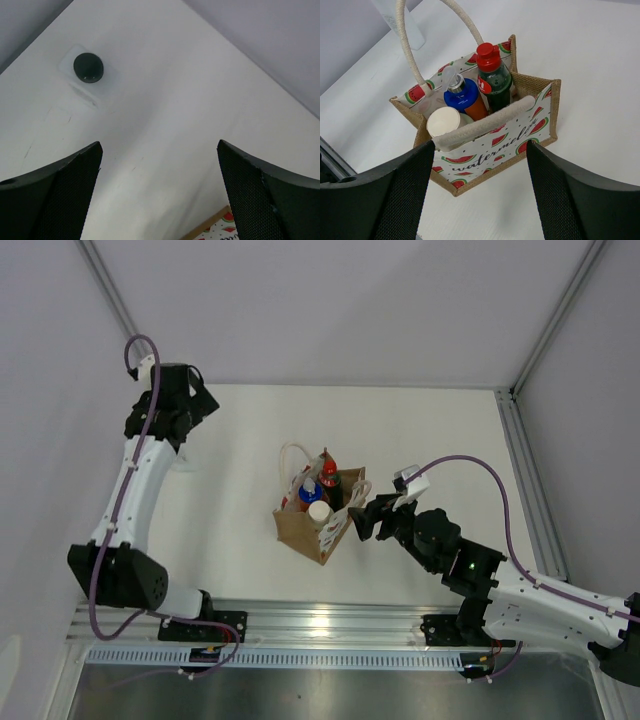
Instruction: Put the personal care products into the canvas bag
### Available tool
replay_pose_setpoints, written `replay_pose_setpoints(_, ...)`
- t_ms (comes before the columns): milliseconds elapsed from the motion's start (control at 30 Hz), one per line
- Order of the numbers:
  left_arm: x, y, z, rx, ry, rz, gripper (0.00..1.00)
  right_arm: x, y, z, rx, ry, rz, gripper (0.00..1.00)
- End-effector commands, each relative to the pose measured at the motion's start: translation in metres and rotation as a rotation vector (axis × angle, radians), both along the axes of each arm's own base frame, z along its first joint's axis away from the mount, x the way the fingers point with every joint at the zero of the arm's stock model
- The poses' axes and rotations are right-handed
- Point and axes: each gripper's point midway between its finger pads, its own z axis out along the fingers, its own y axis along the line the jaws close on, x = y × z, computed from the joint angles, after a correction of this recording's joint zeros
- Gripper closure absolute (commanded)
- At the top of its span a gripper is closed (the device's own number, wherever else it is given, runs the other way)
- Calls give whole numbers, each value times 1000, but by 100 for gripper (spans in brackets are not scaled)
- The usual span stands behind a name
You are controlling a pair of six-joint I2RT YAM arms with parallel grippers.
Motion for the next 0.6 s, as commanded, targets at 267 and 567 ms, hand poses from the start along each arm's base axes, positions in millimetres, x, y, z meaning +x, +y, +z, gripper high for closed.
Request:
replay_pose_setpoints(267, 26, 91, -119, -166, 263, 346, 1, 1, 5, 23, 54, -26, 6, 22)
replay_pose_setpoints(567, 55, 113, -124, -145, 234, 399, 1, 5, 4, 19, 30, -29, -14, 22)
